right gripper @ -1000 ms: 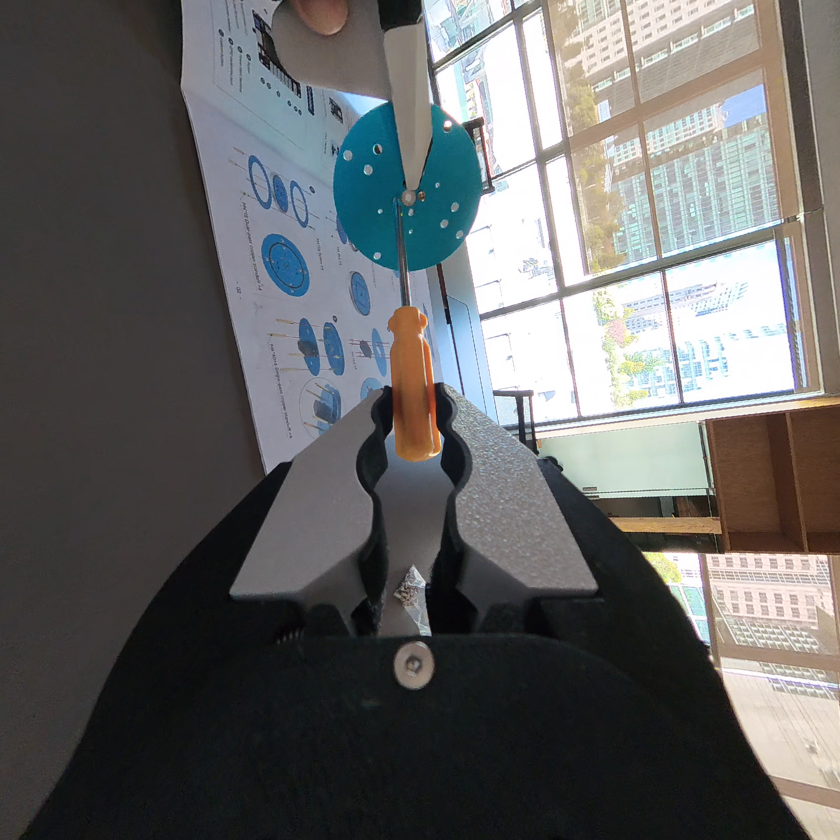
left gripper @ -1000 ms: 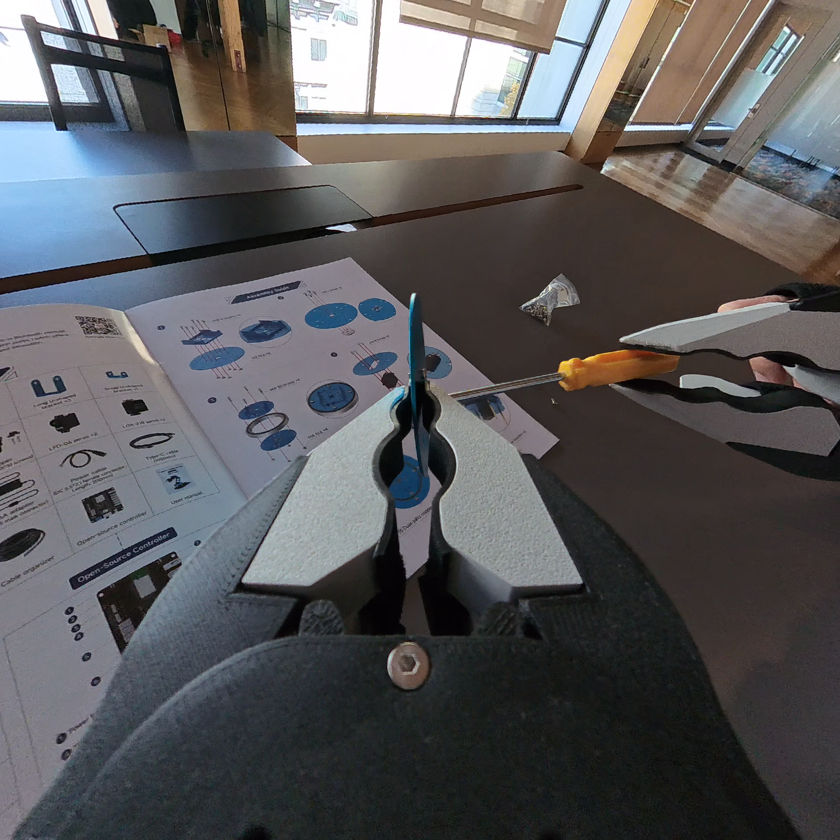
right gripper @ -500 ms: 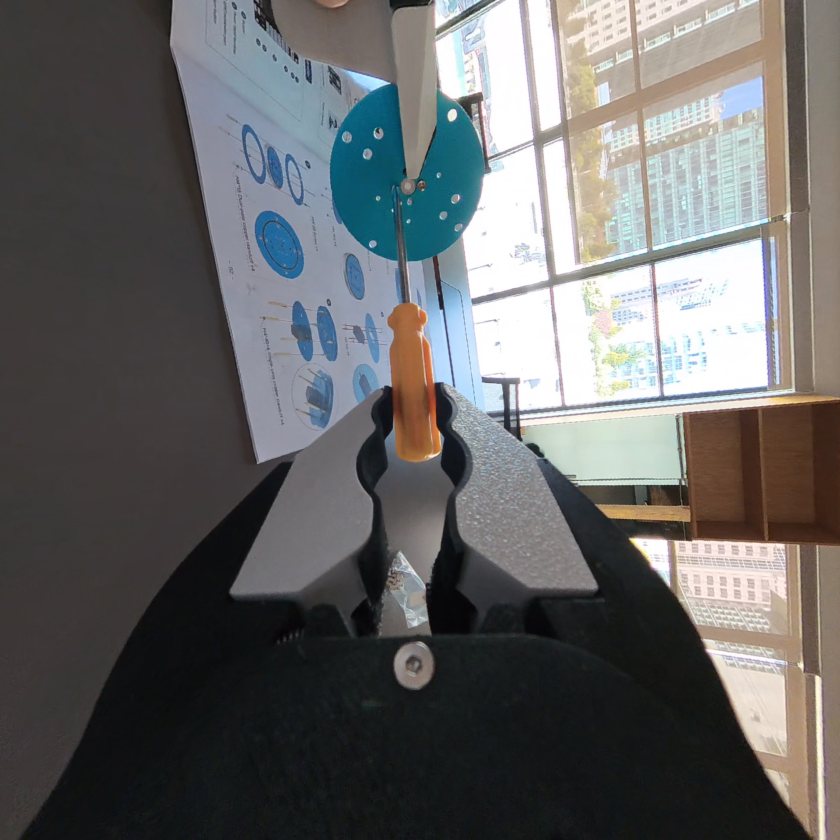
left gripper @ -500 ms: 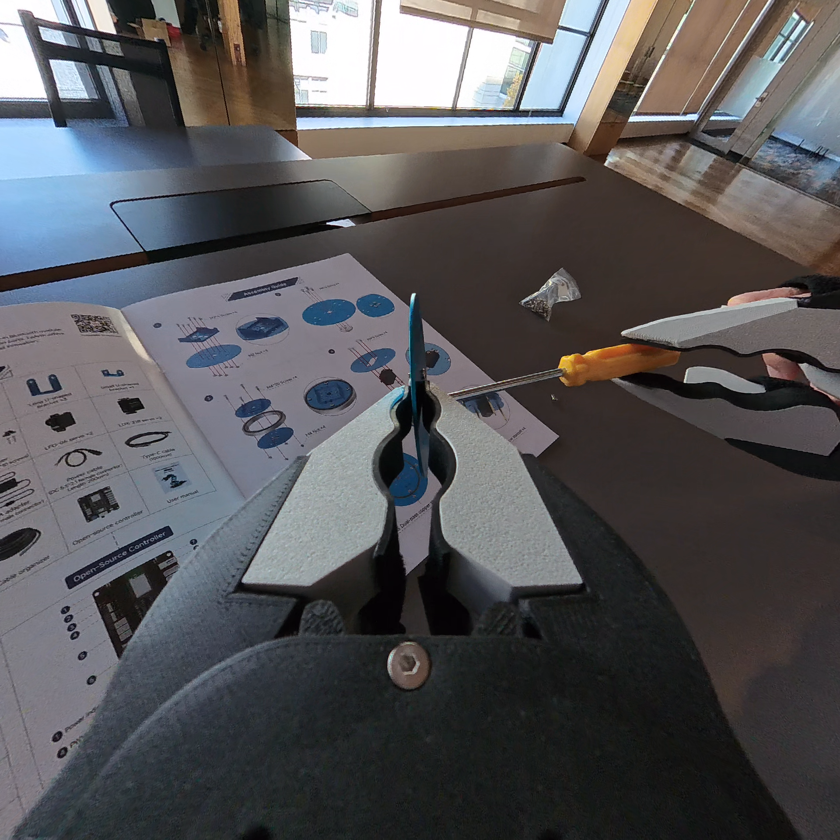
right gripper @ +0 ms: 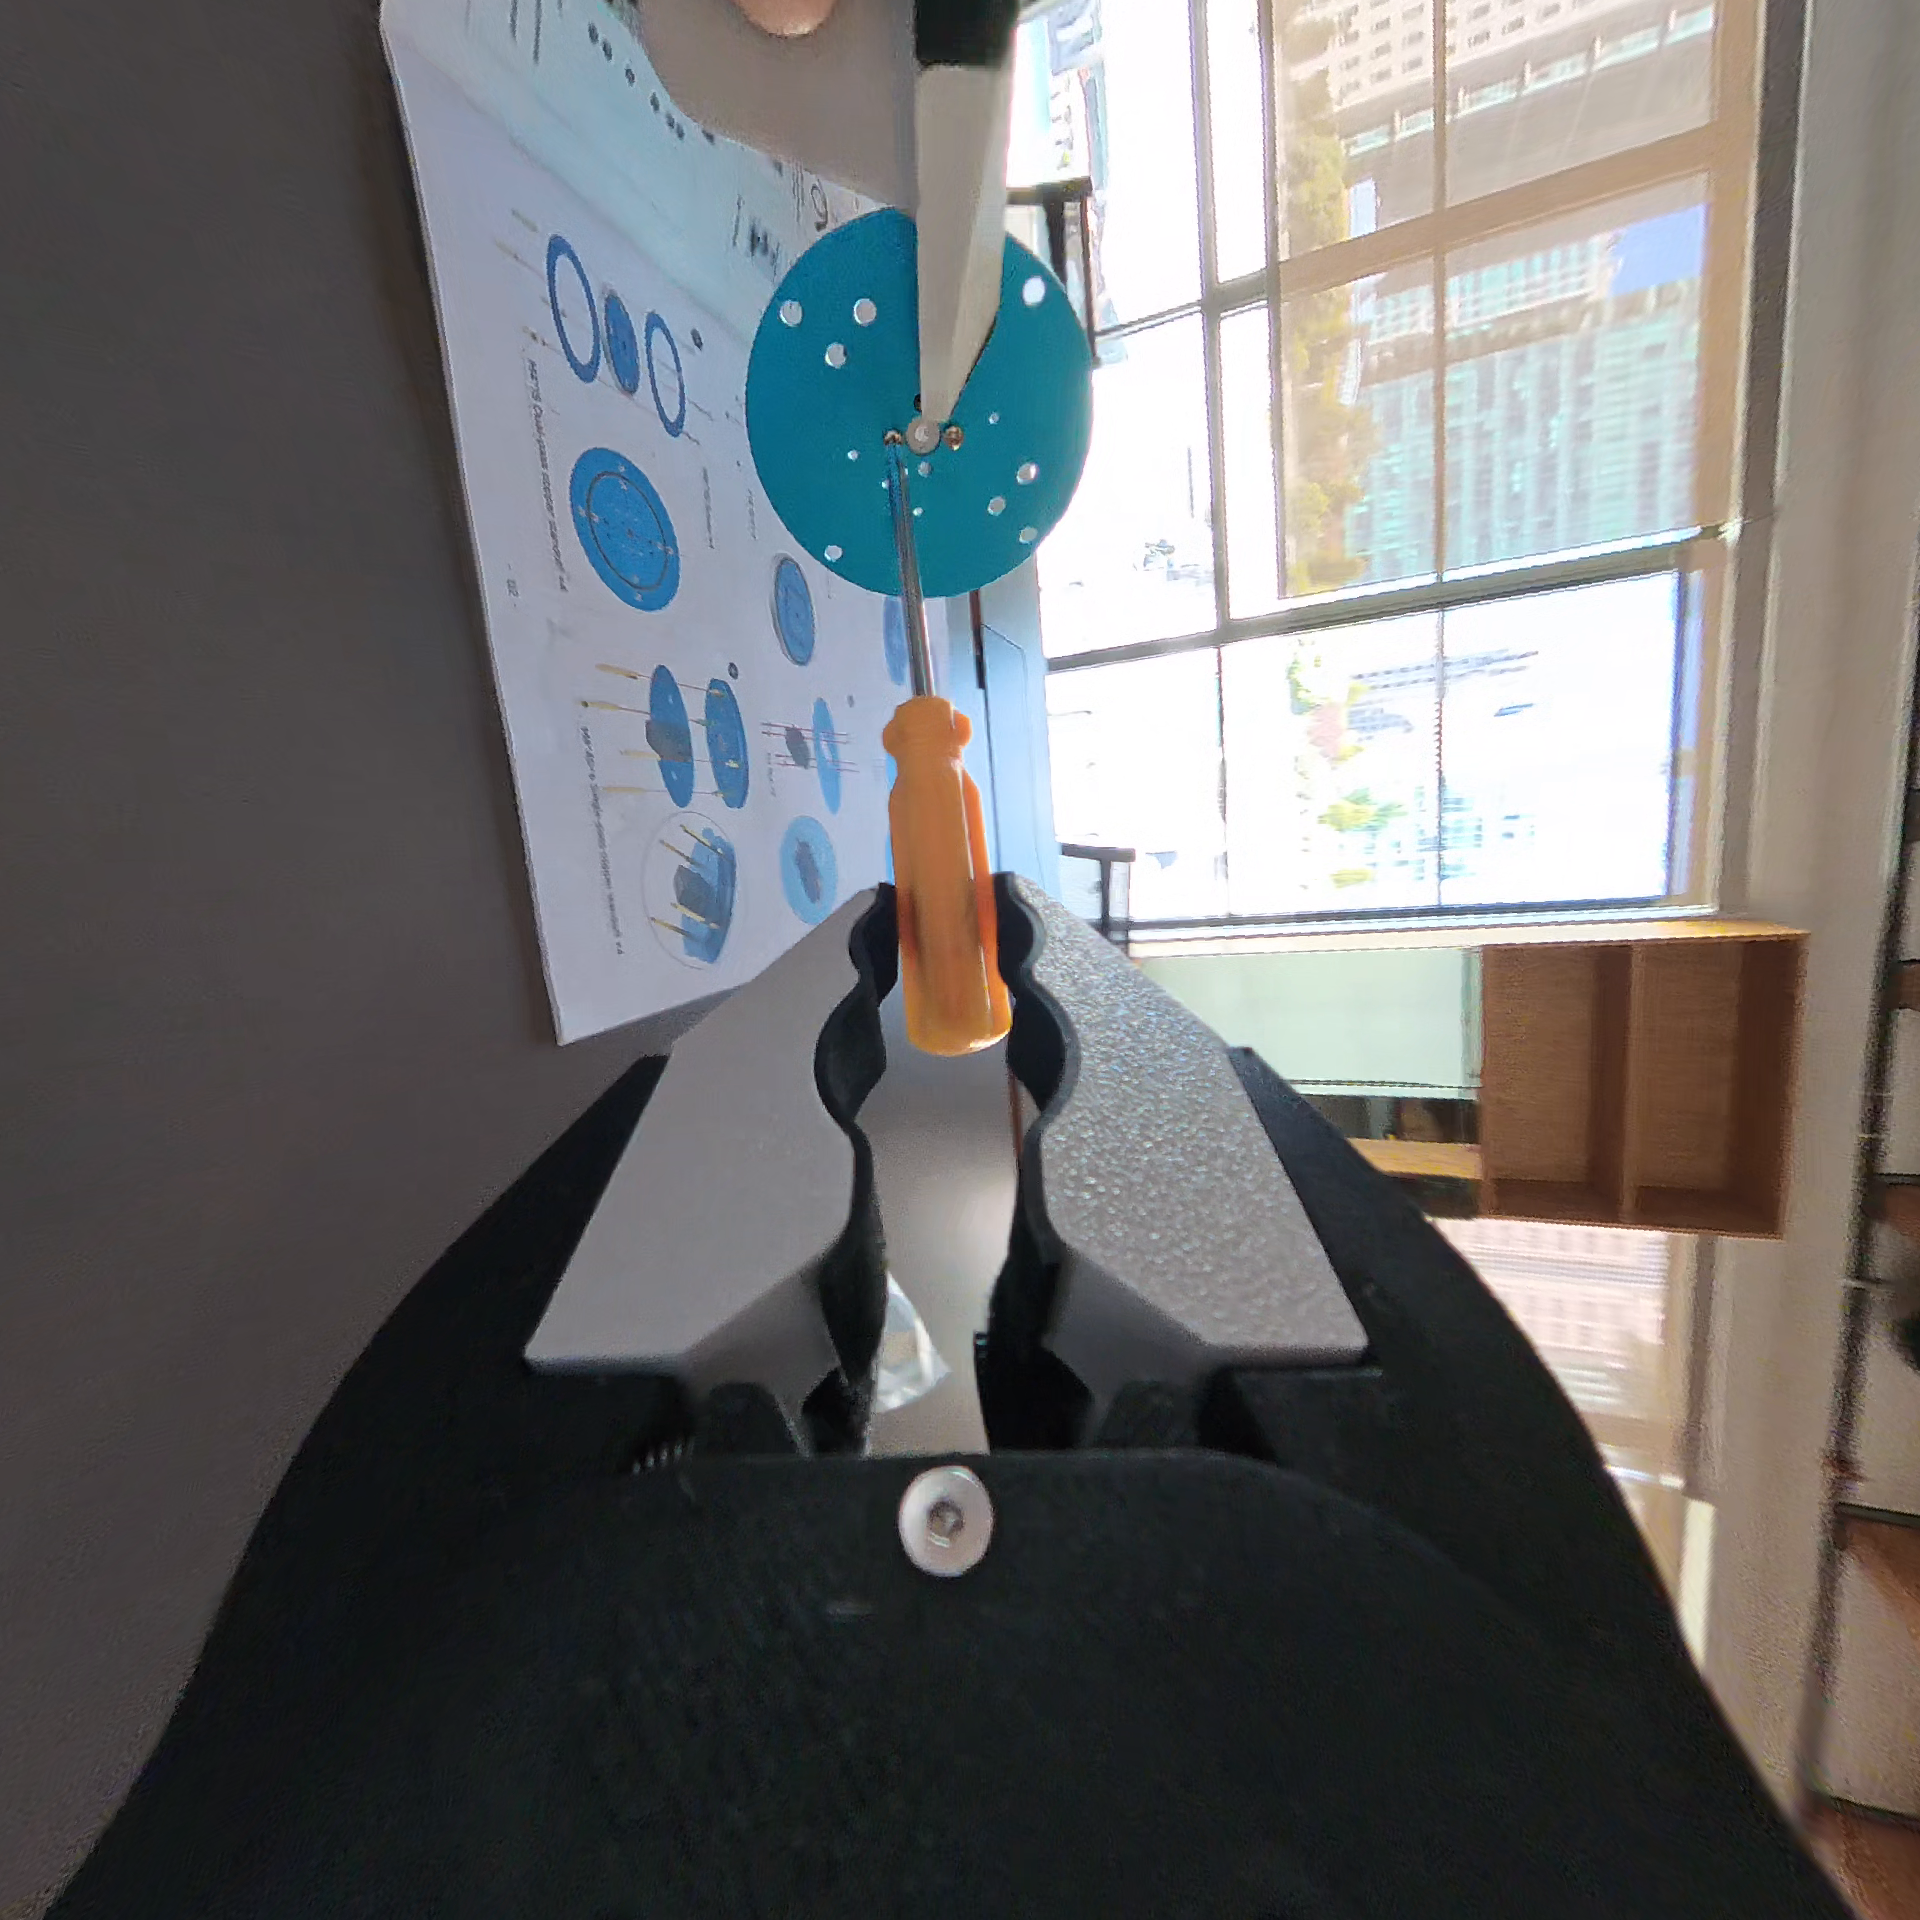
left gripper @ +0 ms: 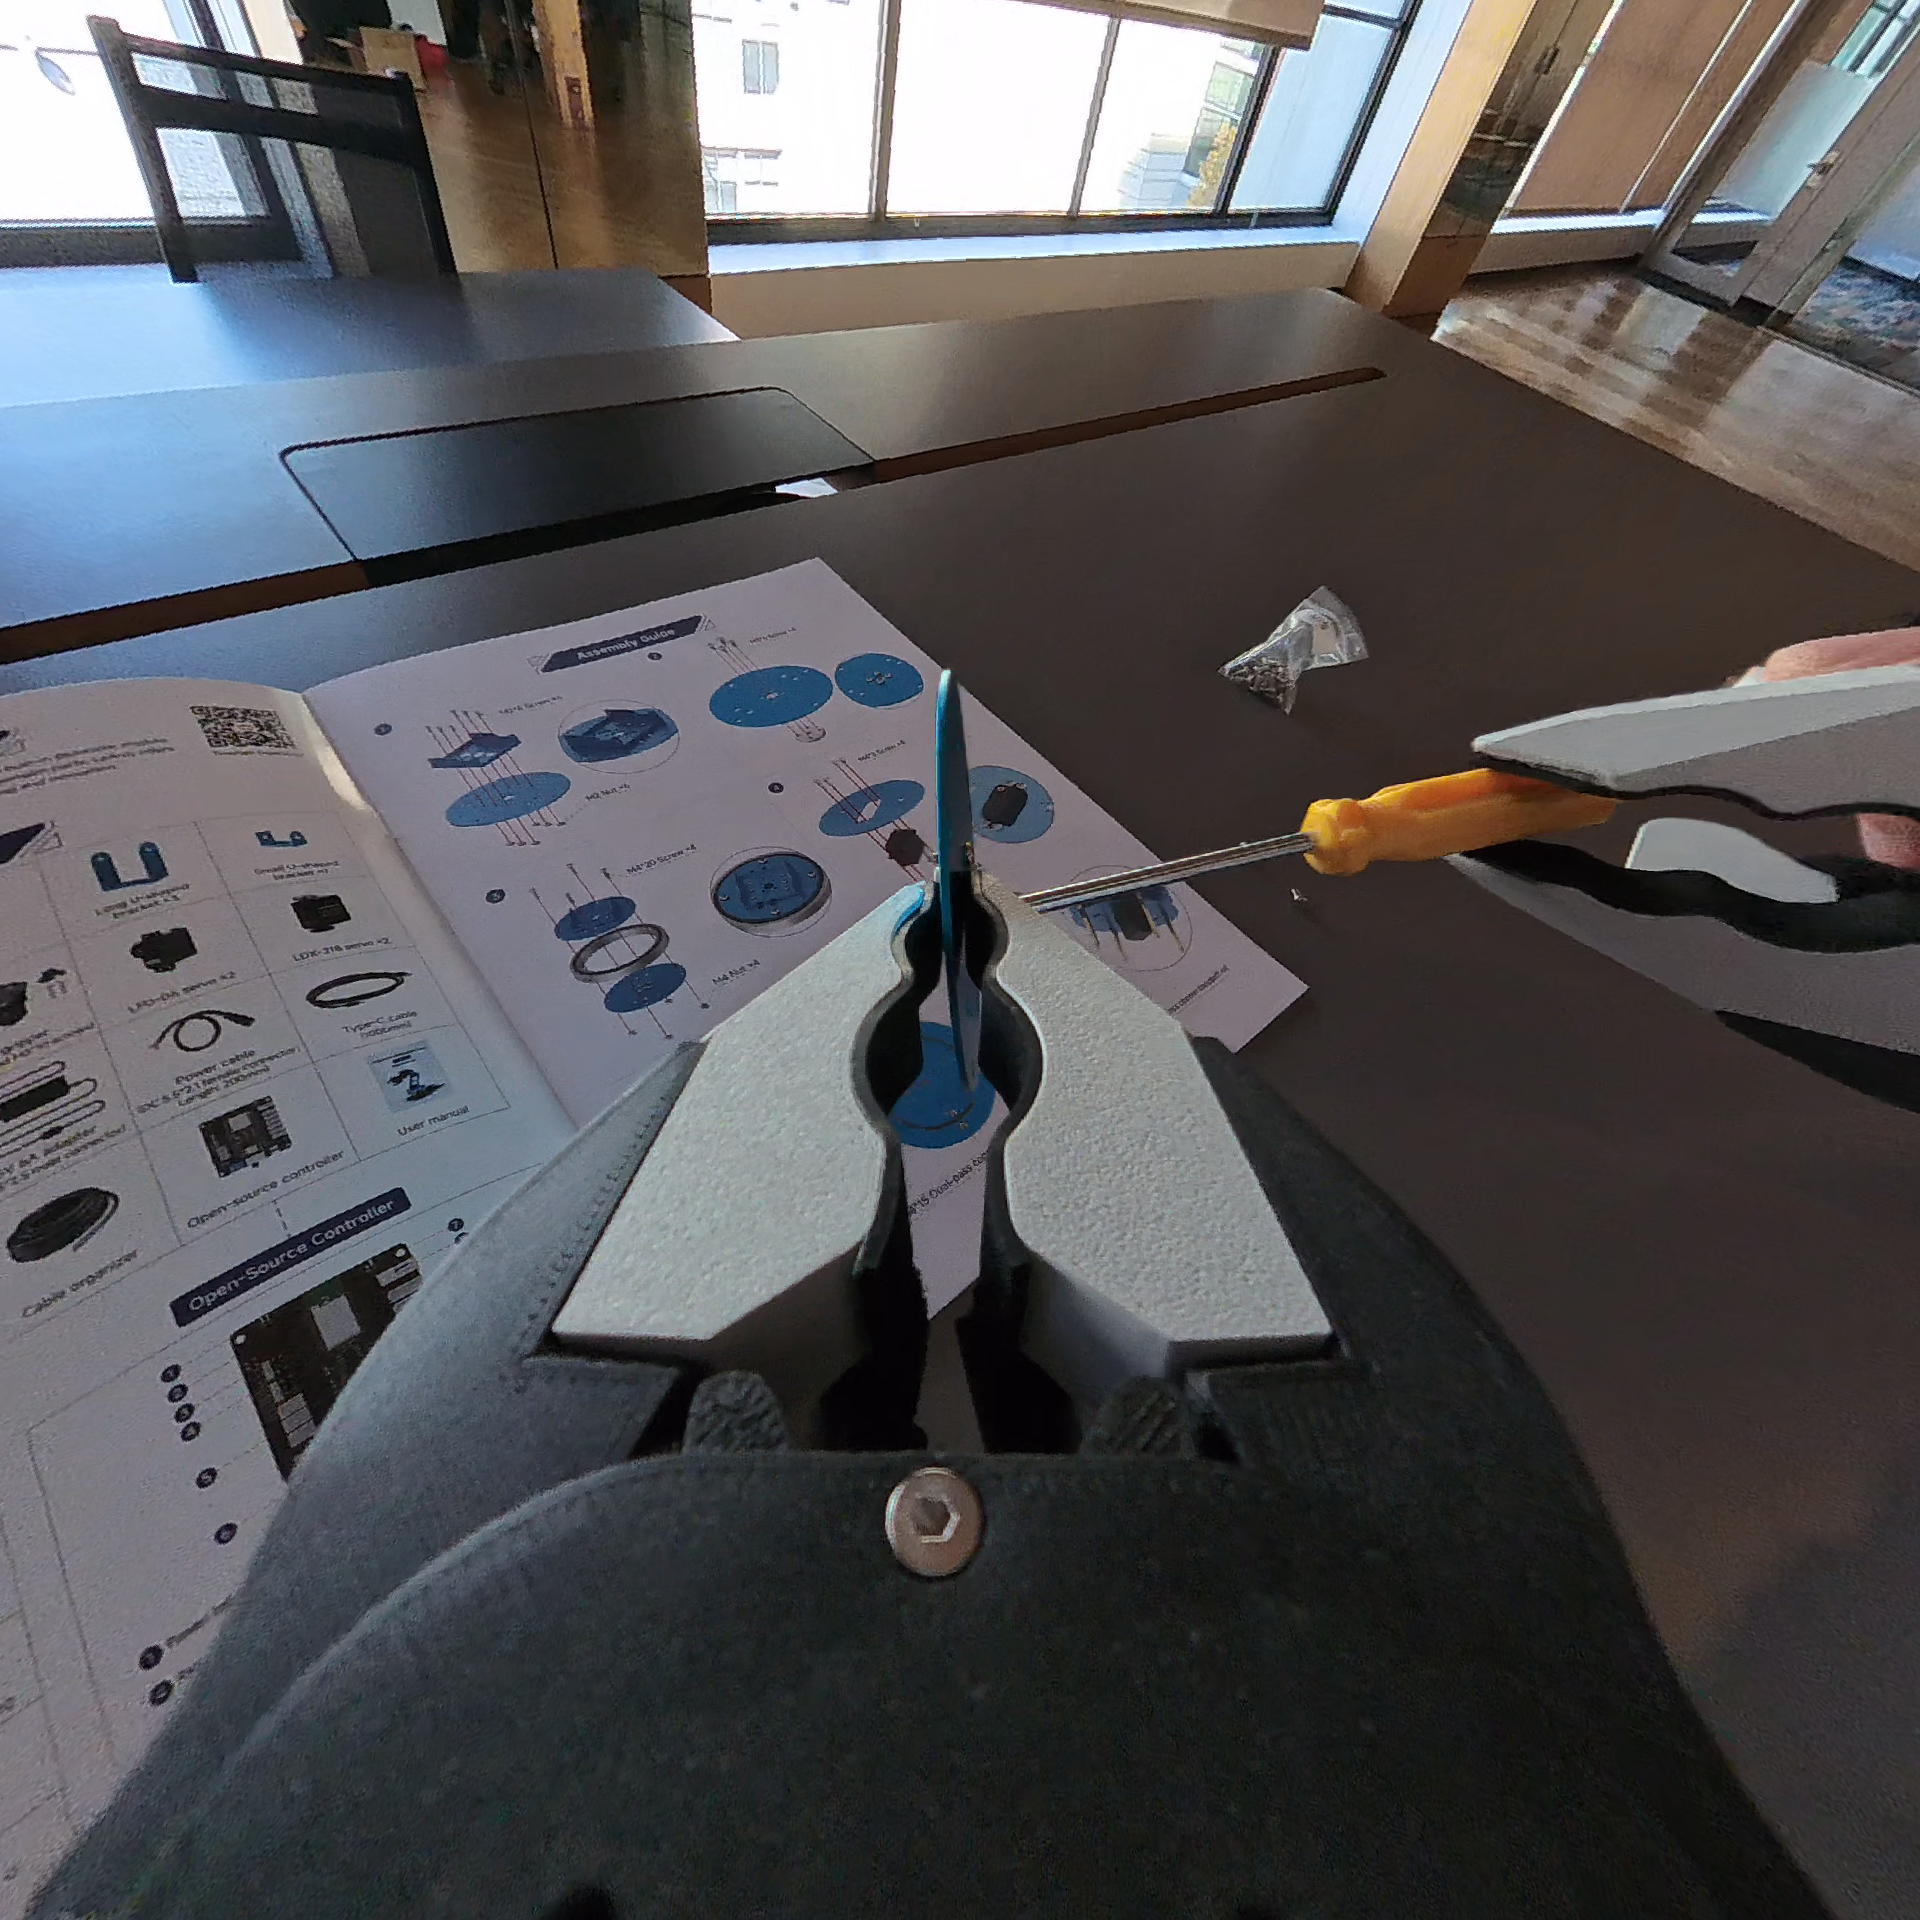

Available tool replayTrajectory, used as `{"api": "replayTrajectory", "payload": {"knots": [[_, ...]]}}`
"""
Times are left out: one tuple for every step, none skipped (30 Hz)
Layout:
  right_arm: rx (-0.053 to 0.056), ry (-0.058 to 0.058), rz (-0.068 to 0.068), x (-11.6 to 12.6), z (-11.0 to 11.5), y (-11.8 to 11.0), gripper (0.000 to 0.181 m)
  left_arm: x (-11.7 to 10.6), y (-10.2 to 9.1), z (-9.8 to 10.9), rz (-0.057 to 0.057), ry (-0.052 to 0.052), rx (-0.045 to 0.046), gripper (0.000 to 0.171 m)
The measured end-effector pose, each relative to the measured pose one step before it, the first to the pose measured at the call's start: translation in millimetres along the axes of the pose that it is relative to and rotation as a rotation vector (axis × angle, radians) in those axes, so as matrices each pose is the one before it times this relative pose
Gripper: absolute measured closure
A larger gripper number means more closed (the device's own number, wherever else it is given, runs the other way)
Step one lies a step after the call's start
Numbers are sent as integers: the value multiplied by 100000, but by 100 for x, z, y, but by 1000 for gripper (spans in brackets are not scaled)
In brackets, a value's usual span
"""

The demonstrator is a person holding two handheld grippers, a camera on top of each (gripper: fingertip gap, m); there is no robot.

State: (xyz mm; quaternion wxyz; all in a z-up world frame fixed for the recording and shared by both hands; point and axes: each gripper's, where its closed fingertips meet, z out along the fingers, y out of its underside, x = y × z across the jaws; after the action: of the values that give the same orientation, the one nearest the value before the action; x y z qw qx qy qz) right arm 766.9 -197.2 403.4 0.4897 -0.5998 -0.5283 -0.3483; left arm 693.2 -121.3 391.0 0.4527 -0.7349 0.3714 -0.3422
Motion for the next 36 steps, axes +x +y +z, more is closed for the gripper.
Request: {"api": "replayTrajectory", "payload": {"knots": [[-1504, 1920, -4708, 10, -9, -227, 163, -144, 162, 112, 786, -1548, -869, 169], [-1815, 975, -4243, -136, 47, -180, 163, -157, 193, 127, 627, -1523, -976, 170], [-1553, 1182, -3886, -61, 66, -167, 163, -152, 233, 166, 249, -1231, -1104, 170], [-638, 1698, -4647, 27, 55, -220, 163, -126, 238, 173, -46, -832, -1163, 170], [-635, 2066, -5064, 87, 57, -147, 163, -88, 216, 179, -222, -407, -1060, 169], [-1167, 1736, -4507, 80, 84, -34, 163, -60, 214, 172, -418, -113, -1074, 169], [-1002, 646, -2791, -37, 89, -42, 163, -84, 194, 170, -233, -263, -985, 169], [-89, -414, -1194, -142, 51, -163, 163, -112, 174, 141, 37, -448, -878, 169], [195, -1034, -347, -185, 1, -215, 163, -105, 135, 118, 69, -402, -735, 169], [-72, -1131, 455, -169, -14, -199, 163, -91, 68, 107, -229, -370, -386, 169], [-21, -1343, 1647, -152, -19, -205, 163, -101, 49, 81, -175, -464, -397, 169], [165, -1269, 3344, -91, 2, -193, 163, -111, 4, 66, 127, -654, -166, 169], [209, -2796, 5174, -239, 57, -171, 163, -138, -25, 18, 401, -963, -41, 169], [1071, -3747, 7590, -279, 72, -198, 164, -127, -29, 14, 516, -942, 37, 169], [980, -3391, 9122, -95, 56, -41, 164, -44, -76, -22, 220, -387, 438, 169], [477, -2733, 6785, 29, 44, 114, 164, 15, -110, -35, -84, -51, 599, 169], [1544, -2408, 6023, 65, 24, 59, 164, 27, -143, -54, 255, -148, 739, 169], [1673, -2202, 6341, 71, 20, 67, 164, 35, -213, -71, 677, -354, 1004, 169], [1964, -2841, 6638, -30, 32, 37, 164, 8, -135, -55, 942, -742, 539, 170], [1897, -2417, 7364, 66, 17, 57, 164, 0, -76, -13, 1331, -930, 331, 170], [939, -2236, 5882, 77, 37, 175, 164, 34, -70, 4, 1295, -729, 374, 170], [933, -2291, 6156, 55, 46, 140, 164, 15, -69, 3, 874, -641, 618, 170], [1529, -2823, 6565, -9, 14, 63, 164, -15, -79, 6, 585, -471, 541, 170], [1452, -3576, 7180, -102, 27, 44, 164, -31, -100, -10, 49, -325, 772, 170], [1649, -3735, 7397, -63, 27, 13, 164, -11, -58, 1, -55, -144, 434, 170], [1545, -3011, 6642, 49, 37, 42, 165, -18, -11, 6, 148, -54, 82, 170], [1015, -2722, 5886, 50, 73, 105, 164, -48, -132, -38, -10, -211, 953, 170], [1412, -1808, 4910, 125, 92, 36, 164, -72, -154, -54, 15, -379, 905, 170], [1325, -2045, 4585, 51, 98, 28, 164, -96, -86, -38, 79, -302, 416, 170], [286, -1951, 4070, 20, 153, 132, 164, -92, -60, -27, -258, -227, 330, 170], [596, -2004, 4160, 18, 173, 95, 164, -113, -39, -27, -23, -325, 427, 170], [767, -2421, 4678, -6, 152, 78, 165, -117, -7, -11, 438, -432, 92, 170], [400, -2799, 4836, -36, 181, 131, 164, -117, -11, -11, 482, -569, 133, 169], [1250, -3119, 5934, -11, 146, 33, 165, -103, -68, -28, 492, -707, 512, 170], [1058, -3529, 6355, -16, 150, 73, 164, -88, -27, -5, 1052, -721, 70, 169], [611, -3947, 6632, -31, 132, 112, 164, -72, -66, -5, 1027, -730, 301, 170]]}}
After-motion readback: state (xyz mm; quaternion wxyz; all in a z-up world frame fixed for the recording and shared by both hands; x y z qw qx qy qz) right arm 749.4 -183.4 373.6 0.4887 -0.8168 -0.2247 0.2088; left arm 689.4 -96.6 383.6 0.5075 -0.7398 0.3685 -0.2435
